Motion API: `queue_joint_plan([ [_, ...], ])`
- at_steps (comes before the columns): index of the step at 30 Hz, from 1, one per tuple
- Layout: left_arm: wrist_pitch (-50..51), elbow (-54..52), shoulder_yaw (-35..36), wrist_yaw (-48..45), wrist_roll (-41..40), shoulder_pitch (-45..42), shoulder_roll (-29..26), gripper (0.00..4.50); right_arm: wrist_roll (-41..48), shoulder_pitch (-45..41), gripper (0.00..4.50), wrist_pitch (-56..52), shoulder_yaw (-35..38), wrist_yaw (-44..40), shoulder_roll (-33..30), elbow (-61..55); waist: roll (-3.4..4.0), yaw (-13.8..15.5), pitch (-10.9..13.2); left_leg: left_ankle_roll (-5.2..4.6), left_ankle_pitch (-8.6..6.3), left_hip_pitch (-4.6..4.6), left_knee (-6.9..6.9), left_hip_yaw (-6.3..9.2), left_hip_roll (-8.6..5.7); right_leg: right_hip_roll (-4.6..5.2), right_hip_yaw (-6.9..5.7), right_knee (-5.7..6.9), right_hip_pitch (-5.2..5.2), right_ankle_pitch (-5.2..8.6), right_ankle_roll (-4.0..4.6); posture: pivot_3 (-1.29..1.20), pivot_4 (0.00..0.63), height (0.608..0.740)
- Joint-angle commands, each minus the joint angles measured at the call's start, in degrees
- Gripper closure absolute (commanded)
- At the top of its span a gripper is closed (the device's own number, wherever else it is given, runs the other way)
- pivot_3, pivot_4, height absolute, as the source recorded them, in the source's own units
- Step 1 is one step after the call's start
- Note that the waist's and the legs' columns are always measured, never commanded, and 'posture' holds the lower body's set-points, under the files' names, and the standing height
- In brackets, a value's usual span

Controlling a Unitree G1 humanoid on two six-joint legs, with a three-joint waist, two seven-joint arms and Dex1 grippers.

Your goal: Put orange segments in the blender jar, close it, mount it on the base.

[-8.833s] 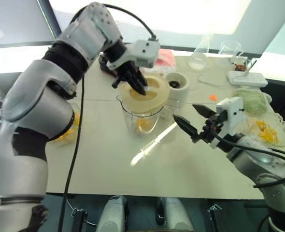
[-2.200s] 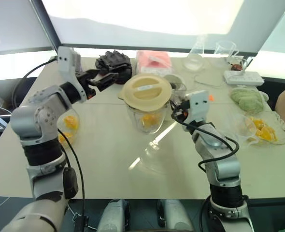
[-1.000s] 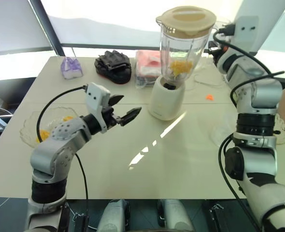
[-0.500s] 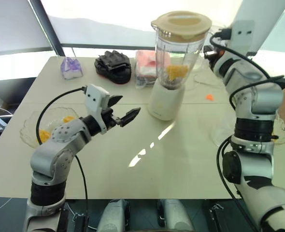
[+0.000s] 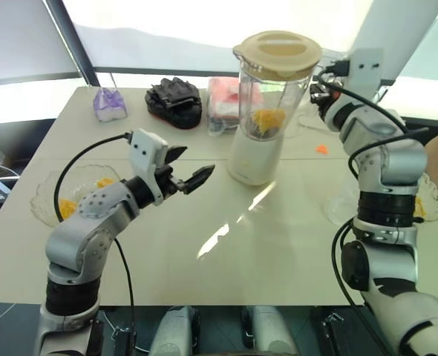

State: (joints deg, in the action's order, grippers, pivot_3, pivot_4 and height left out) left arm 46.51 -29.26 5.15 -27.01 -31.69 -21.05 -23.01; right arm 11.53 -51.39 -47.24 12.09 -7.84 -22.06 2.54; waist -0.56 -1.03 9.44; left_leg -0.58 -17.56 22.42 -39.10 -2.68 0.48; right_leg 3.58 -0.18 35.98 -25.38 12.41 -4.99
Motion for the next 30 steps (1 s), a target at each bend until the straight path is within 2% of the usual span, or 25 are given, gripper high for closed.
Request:
queue_joint_plan([
  [1, -1.7, -0.8, -0.7, 0.3, 0.3, -1.0, -0.2, 0.0, -0.2, 0.3, 3.54, 1.0, -1.4, -2.4, -1.4, 0.6, 0.0, 0.0, 0.0, 0.0, 0.0, 0.0, 0.0, 0.0, 0.0, 0.0, 0.0, 0.0, 0.0, 0.0, 0.0, 0.0, 0.15, 0.74],
  [15, -3.1, 0.4, -2.0, 1.4, 1.0, -1.2, 0.2, 0.0, -0.7, 2.6, 3.54, 7.7, -5.7, -12.5, -4.4, 8.2, -0.04, 0.0, 0.0, 0.0, 0.0, -0.17, -0.01, 0.0, 0.0, 0.0, 0.0, -0.04, 0.21, 0.01, 0.01, 0.0, 0.15, 0.74],
  [18, -3.4, 1.0, -2.2, 1.7, 1.2, -1.6, 0.4, 0.0, -0.9, 1.7, 3.54, 9.8, -5.6, -14.1, -4.2, 13.4, -0.06, -0.1, 0.0, 0.0, 0.0, -0.35, -0.01, 0.0, 0.01, -0.01, 0.0, -0.07, 0.39, 0.09, 0.16, 0.0, 0.15, 0.74],
  [21, -3.5, 1.4, -2.3, 1.8, 1.5, -1.9, 0.5, 0.0, -1.8, -1.4, 3.54, 11.9, -4.8, -13.3, -4.0, 20.6, -0.07, -0.2, 0.0, -0.01, -0.01, -0.89, 0.01, -0.01, 0.07, -0.06, 0.0, -0.23, 0.92, 0.13, 0.23, 0.0, 0.15, 0.74],
  [24, -3.6, 1.6, -2.1, 2.2, 1.6, -2.1, 0.5, 0.0, -2.7, -4.2, 3.54, 10.3, -4.6, -10.9, -4.1, 23.7, -0.07, -0.2, 0.0, -0.01, -0.01, -0.96, 0.02, -0.02, 0.17, -0.15, 0.0, -0.55, 1.09, 0.02, 0.45, 0.0, 0.15, 0.74],
  [30, -3.9, 1.1, -1.8, 3.1, 1.5, -1.5, 0.8, 0.0, -4.3, -4.6, 3.54, 4.8, -5.6, -6.2, -3.3, 19.9, -0.07, -0.1, 0.0, -0.01, -0.02, -0.92, 0.07, -0.04, 0.19, -0.1, 0.01, -0.62, 1.08, 0.01, 0.46, 0.0, 0.15, 0.74],
])
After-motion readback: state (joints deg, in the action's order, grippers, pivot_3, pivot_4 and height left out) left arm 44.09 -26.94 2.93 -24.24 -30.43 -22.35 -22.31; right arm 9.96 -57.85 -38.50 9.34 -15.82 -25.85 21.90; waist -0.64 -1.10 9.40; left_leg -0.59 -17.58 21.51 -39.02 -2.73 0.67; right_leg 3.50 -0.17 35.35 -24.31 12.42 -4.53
